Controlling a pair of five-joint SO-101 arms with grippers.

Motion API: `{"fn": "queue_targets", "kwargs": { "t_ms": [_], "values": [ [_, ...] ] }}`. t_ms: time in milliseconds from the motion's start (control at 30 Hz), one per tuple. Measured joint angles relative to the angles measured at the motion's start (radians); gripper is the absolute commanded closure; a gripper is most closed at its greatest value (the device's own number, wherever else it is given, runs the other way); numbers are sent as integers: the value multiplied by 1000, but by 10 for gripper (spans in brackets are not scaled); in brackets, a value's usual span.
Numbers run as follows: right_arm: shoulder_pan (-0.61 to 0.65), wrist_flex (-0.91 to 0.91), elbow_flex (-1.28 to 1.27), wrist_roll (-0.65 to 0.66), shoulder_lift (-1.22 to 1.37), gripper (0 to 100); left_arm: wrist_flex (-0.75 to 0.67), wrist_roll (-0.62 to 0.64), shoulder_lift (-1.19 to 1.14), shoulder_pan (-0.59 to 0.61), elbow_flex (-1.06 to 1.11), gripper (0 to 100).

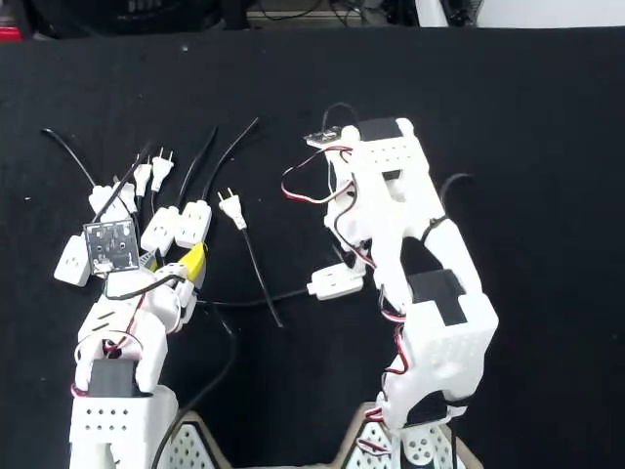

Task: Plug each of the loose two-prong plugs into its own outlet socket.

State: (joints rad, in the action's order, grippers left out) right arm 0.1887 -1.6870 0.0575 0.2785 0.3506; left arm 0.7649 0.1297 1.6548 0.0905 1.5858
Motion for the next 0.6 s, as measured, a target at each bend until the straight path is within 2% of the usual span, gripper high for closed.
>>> {"fn": "queue_targets", "kwargs": {
  "t_ms": [200, 433, 600],
  "values": [
    [0, 28, -11, 3, 0, 988, 0, 0, 0, 0, 0, 755],
    [-2, 183, -173, -9, -72, 988, 0, -9, 0, 0, 0, 755],
    [-2, 203, -199, -9, -83, 988, 0, -15, 0, 0, 0, 755]
  ]
}}
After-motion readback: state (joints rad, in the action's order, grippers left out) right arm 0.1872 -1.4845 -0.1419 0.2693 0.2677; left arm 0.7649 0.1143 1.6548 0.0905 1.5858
